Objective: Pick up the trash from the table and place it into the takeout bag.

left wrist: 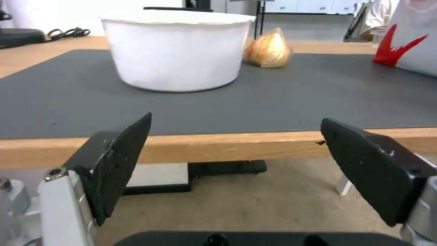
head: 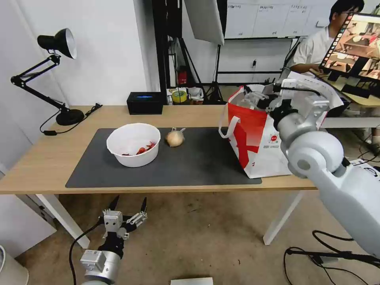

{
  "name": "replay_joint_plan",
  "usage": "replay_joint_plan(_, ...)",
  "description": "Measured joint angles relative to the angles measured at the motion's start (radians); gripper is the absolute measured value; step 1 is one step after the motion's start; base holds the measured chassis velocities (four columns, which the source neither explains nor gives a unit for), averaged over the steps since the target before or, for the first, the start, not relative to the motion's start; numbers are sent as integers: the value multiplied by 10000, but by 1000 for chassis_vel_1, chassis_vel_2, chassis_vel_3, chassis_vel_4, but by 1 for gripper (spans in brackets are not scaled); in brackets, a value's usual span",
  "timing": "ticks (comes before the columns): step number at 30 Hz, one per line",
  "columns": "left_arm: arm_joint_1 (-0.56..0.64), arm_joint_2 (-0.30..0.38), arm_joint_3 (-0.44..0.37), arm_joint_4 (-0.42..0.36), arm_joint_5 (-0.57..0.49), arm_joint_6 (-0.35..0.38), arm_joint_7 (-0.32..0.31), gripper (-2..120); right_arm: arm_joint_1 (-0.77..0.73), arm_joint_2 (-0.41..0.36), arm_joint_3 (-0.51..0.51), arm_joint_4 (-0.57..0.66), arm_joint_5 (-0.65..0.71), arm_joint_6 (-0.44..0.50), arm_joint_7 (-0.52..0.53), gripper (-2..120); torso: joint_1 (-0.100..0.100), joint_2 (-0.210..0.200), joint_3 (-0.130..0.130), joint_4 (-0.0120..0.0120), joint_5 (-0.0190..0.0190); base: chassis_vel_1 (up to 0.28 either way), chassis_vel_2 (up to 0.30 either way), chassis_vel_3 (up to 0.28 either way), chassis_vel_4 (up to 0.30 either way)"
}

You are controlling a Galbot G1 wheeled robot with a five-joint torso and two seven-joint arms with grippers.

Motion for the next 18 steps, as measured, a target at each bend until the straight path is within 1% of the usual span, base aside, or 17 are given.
replay_joint_plan(1, -46, 34, 43, 28, -5, 0, 0, 100, -405, -96, 129, 209, -94, 64, -218, 100, 0, 1, 0, -7, 1, 0, 0, 0, 0)
replay_joint_plan(3, -58, 35, 58, 38, -6, 0, 0, 100, -679, -155, 203, 345, -221, 130, -375, 100, 0, 0, 0, -6, 1, 0, 0, 0, 0)
replay_joint_plan(4, -64, 32, 73, 44, -6, 0, 0, 100, -1267, -242, 296, 618, -572, 308, -762, 100, -2, 1, -1, -3, 1, 0, 0, 0, 0)
replay_joint_plan(5, -64, 24, 75, 42, -6, -3, -1, 100, -1547, -250, 317, 740, -778, 415, -934, 100, -2, 0, 0, -1, 1, 0, 0, 0, 0)
replay_joint_plan(7, -67, 19, 74, 39, -6, -5, 0, 100, -1696, -249, 338, 798, -895, 478, -1012, 100, -2, 0, 0, 2, 1, 0, 0, 0, 0)
replay_joint_plan(9, -81, 19, 62, -4, -13, -19, -3, 100, -2648, -120, 489, 936, -1888, 1027, -1510, 100, -2, 0, 0, 1, 0, 0, 0, 0, 0)
replay_joint_plan(10, -81, 19, 62, -4, -13, -19, -3, 100, -2648, -120, 489, 936, -1888, 1027, -1510, 100, -2, 0, 0, 1, 0, 0, 0, 0, 0)
replay_joint_plan(11, -72, 22, 58, -12, -18, -32, -3, 100, -3189, -8, 551, 865, -2582, 1557, -1797, 100, -2, 1, -1, 0, 2, 0, 0, 0, 0)
replay_joint_plan(12, -63, 23, 52, -13, -18, -44, -4, 100, -3465, 43, 585, 809, -2888, 1810, -1916, 100, -2, 1, -1, 0, 0, 0, 0, 0, 0)
replay_joint_plan(13, -63, 23, 52, -13, -18, -44, -4, 100, -3465, 43, 585, 809, -2888, 1810, -1916, 100, -2, 1, -1, 0, 0, 0, 0, 0, 0)
replay_joint_plan(15, -21, 24, 27, 23, -19, -158, -6, 100, -4697, 338, 675, 504, -3973, 2843, -2333, 100, -2, 0, 1, 0, 1, 0, 0, 0, 0)
replay_joint_plan(16, -21, 24, 27, 23, -19, -158, -6, 100, -4697, 338, 675, 504, -3973, 2843, -2333, 100, -2, 0, 1, 0, 1, 0, 0, 0, 0)
replay_joint_plan(18, 2, 18, 21, 69, -20, -214, -5, 100, -5415, 586, 739, 348, -4482, 3303, -2421, 100, -2, 1, 1, 1, 0, 0, 0, 0, 0)
